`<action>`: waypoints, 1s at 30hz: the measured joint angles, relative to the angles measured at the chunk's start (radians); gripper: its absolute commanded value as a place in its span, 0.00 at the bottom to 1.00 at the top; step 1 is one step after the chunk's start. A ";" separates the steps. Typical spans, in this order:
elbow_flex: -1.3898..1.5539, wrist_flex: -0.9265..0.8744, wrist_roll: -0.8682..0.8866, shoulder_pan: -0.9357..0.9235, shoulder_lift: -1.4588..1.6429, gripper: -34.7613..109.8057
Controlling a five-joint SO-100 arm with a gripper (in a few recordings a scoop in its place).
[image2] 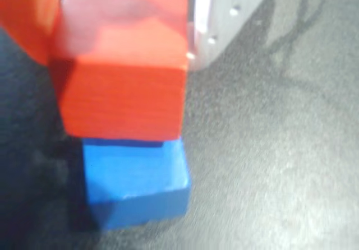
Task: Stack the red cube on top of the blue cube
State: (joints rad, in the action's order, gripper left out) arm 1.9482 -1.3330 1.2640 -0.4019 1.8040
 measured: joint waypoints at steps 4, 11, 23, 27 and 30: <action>0.000 0.034 0.002 0.020 -0.005 0.24; 0.000 0.069 0.002 0.028 -0.034 0.24; 0.000 0.098 0.008 0.028 -0.069 0.24; 0.000 0.098 0.021 0.028 -0.072 0.25; -0.002 0.098 0.021 0.026 -0.077 0.25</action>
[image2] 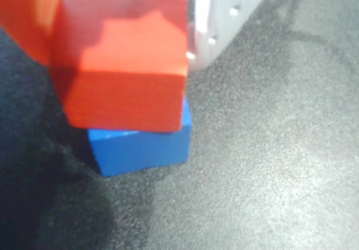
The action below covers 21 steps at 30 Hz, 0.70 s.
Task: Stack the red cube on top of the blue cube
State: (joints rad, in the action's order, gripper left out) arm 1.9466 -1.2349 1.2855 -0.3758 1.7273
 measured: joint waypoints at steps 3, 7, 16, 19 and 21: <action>0.000 0.000 0.000 0.002 -0.002 0.27; -0.006 0.000 0.000 0.005 -0.006 0.29; -0.011 0.000 0.000 0.009 -0.009 0.38; -0.012 0.000 0.000 0.009 -0.012 0.40; -0.012 0.000 0.000 0.009 -0.012 0.42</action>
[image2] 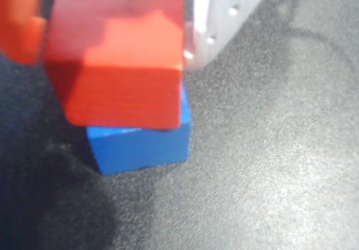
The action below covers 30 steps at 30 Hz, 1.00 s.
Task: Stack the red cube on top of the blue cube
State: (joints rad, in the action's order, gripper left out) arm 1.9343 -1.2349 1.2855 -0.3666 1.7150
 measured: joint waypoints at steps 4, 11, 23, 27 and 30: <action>-0.002 0.000 0.000 0.000 0.000 0.42; -0.029 -0.006 0.009 0.021 0.006 0.44; -0.006 -0.023 0.006 0.037 0.293 0.24; 0.071 -0.048 -0.014 0.044 0.463 0.24; 0.164 -0.063 0.006 0.046 0.592 0.24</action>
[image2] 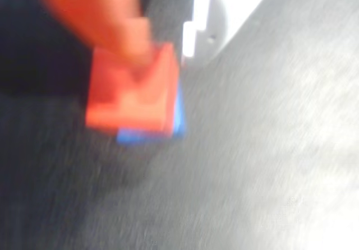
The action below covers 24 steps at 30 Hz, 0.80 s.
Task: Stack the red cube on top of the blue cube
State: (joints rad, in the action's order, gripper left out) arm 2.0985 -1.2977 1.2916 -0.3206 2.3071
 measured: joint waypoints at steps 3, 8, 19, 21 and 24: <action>0.141 0.000 0.014 0.048 0.161 0.24; 0.407 -0.002 0.103 0.155 0.506 0.24; 0.719 -0.015 0.222 0.258 0.882 0.24; 0.765 -0.003 0.229 0.270 0.884 0.24; 0.850 0.031 0.235 0.268 0.881 0.24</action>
State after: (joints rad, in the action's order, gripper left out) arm 2.9483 -1.2671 1.5263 -0.0522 3.1876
